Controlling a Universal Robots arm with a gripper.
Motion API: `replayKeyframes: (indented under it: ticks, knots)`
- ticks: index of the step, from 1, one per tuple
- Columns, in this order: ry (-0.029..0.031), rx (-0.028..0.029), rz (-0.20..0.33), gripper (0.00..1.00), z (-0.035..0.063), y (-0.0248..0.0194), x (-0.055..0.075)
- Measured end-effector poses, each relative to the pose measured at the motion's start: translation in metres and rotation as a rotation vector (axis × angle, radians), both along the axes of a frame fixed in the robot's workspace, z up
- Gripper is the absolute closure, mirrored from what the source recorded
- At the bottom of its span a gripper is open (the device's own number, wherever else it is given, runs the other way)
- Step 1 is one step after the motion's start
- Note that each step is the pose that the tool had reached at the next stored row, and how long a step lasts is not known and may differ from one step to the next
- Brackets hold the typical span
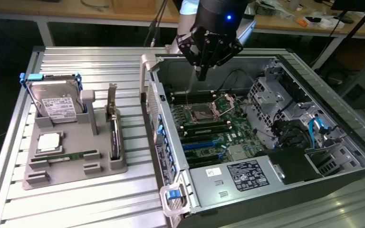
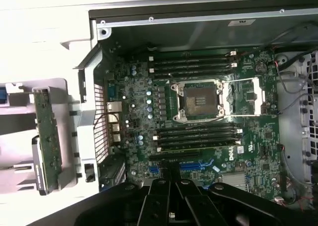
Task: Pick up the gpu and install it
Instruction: 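Reach for the gpu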
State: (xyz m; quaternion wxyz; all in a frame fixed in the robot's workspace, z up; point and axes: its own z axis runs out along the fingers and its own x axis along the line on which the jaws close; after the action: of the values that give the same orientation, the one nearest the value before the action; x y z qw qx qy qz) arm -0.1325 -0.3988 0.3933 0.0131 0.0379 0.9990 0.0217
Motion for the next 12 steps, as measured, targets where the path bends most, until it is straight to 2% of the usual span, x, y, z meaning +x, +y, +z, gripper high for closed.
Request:
replayKeyframes:
  ticks: [5, 12]
  knots:
    - [0.0001, -0.0001, 0.0, 0.89, 0.0, 0.0, -0.013]
    - [0.0001, 0.0001, 0.0, 0.89, -0.0002, 0.0, -0.041]
